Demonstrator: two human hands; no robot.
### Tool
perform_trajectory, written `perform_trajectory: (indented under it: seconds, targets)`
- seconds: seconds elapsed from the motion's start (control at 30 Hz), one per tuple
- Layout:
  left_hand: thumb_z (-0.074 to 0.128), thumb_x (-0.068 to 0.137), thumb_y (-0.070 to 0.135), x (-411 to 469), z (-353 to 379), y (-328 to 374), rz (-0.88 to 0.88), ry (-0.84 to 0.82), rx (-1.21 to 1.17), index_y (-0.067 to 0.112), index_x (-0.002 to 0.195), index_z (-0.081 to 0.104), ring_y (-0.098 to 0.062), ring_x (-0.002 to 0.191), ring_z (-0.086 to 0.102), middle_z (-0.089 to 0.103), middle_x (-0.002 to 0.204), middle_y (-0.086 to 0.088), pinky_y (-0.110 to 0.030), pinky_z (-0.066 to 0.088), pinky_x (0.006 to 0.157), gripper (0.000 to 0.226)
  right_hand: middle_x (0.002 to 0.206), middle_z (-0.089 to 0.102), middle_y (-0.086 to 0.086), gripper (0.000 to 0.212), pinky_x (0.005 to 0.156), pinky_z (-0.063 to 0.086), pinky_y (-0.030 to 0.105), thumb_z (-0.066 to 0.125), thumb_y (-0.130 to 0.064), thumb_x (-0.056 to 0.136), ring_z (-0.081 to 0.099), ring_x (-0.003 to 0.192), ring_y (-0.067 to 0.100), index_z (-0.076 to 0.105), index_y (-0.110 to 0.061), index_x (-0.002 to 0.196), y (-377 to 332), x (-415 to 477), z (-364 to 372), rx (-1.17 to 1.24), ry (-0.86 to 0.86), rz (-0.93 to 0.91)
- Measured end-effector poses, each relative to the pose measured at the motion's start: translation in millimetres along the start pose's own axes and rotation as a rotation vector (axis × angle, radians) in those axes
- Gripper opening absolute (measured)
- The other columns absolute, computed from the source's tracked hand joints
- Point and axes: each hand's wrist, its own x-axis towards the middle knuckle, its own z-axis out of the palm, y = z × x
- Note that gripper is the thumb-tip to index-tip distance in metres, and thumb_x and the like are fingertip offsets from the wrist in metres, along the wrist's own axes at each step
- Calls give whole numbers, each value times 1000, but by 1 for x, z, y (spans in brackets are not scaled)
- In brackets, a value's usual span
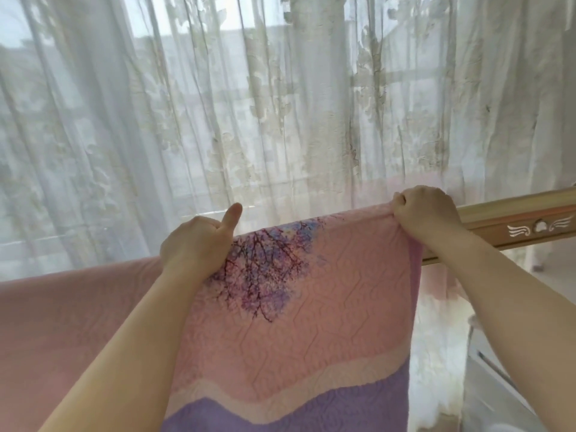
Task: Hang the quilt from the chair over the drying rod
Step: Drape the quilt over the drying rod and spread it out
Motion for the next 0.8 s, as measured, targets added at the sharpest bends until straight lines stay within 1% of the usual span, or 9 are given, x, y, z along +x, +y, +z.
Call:
perform_trajectory:
  seconds: [0.1, 0.17, 0.23, 0.33, 0.4, 0.5, 0.57, 0.67, 0.8]
  targets:
    - [13, 85, 78, 9, -4, -14, -12, -12, -65, 11, 85, 75, -20, 77, 63, 72, 87, 0, -34, 46, 65, 91, 79, 58, 16, 40, 72, 37, 36, 36, -23, 94, 58, 85, 35, 63, -2, 73, 6, -3, -7, -11, 63, 96]
    - [17, 87, 75, 11, -5, -21, -20, -19, -103, 11, 85, 74, -17, 76, 62, 72, 87, 0, -35, 48, 68, 86, 92, 61, 18, 42, 87, 34, 44, 33, -28, 93, 54, 100, 35, 69, -7, 88, 13, -8, -10, -130, 96, 202]
    - [18, 88, 74, 11, -2, -25, 11, -4, -80, 13, 77, 72, -16, 73, 61, 71, 82, 2, -34, 48, 66, 82, 99, 64, 21, 49, 90, 32, 44, 30, -36, 88, 53, 104, 36, 70, -9, 94, 19, -12, -13, -137, 79, 250]
    - [18, 89, 73, 4, -3, -24, 62, 26, -15, 17, 59, 58, -18, 63, 59, 64, 65, 3, -31, 44, 59, 75, 81, 65, 14, 50, 77, 38, 38, 29, -46, 72, 55, 84, 33, 67, -13, 74, 22, -13, -21, -50, 48, 254]
    - [19, 89, 72, 3, -6, -25, 54, 14, -12, 18, 60, 60, -17, 63, 59, 64, 65, 2, -32, 46, 61, 74, 68, 60, 7, 41, 67, 35, 33, 39, -48, 76, 54, 77, 31, 61, -15, 63, 20, -13, -24, -28, 13, 249]
    - [22, 89, 71, 0, -8, -30, 65, 11, -3, 17, 54, 50, -18, 57, 55, 58, 56, 2, -29, 43, 58, 70, 79, 60, 2, 20, 70, 34, 30, 58, -36, 83, 53, 80, 25, 60, -16, 79, 23, -12, -22, 25, 37, 243]
    - [25, 89, 70, -3, -10, -31, 58, -4, 43, 20, 54, 51, -16, 57, 57, 58, 56, 2, -28, 40, 56, 67, 89, 57, -1, 19, 73, 36, 29, 62, -30, 82, 52, 83, 21, 55, -17, 94, 24, -11, -21, 92, 46, 224]
    - [27, 91, 67, -1, -11, -11, 64, -58, 75, 21, 59, 54, -15, 62, 58, 60, 61, 3, -28, 40, 56, 62, 99, 57, 2, 14, 75, 34, 28, 57, -27, 84, 55, 91, 22, 60, -21, 97, 23, -5, -21, 44, -11, 149]
    - [20, 94, 64, -7, 11, 58, 310, -123, 84, 20, 65, 53, -13, 63, 56, 59, 66, 4, -28, 41, 59, 62, 104, 62, 6, 21, 74, 32, 28, 50, -27, 89, 57, 99, 26, 66, -20, 101, 22, -4, -13, -78, -32, 33]
